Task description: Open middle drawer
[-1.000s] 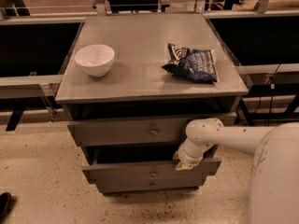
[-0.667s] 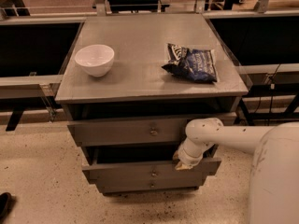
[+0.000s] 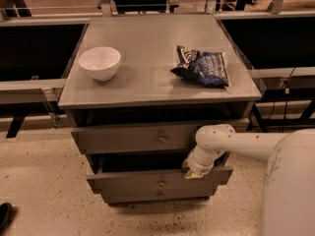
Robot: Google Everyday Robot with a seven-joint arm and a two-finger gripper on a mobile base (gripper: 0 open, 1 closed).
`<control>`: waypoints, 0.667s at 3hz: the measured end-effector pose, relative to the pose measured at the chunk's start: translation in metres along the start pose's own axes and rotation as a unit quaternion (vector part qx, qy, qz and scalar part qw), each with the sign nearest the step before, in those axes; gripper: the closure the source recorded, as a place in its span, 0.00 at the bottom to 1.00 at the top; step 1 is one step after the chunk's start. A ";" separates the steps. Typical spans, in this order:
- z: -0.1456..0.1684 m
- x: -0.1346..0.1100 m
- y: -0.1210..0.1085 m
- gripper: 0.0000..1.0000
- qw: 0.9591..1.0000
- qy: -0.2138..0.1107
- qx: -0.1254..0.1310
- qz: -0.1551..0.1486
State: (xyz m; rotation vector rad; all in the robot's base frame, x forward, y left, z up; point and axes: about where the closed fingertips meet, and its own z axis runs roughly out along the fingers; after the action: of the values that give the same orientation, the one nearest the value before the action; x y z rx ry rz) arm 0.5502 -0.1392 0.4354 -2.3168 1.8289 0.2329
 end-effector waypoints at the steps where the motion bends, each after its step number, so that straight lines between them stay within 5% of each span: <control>1: 0.000 0.000 0.000 0.39 1.000 0.000 0.000 0.000; 2: -0.001 0.000 -0.001 0.16 1.000 0.000 0.000 0.000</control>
Offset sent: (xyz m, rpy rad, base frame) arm -0.0035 0.0061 0.0001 0.0344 0.0003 0.0229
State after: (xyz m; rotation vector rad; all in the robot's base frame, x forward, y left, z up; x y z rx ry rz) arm 0.5509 -0.1387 0.4361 -2.3169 1.8289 0.2330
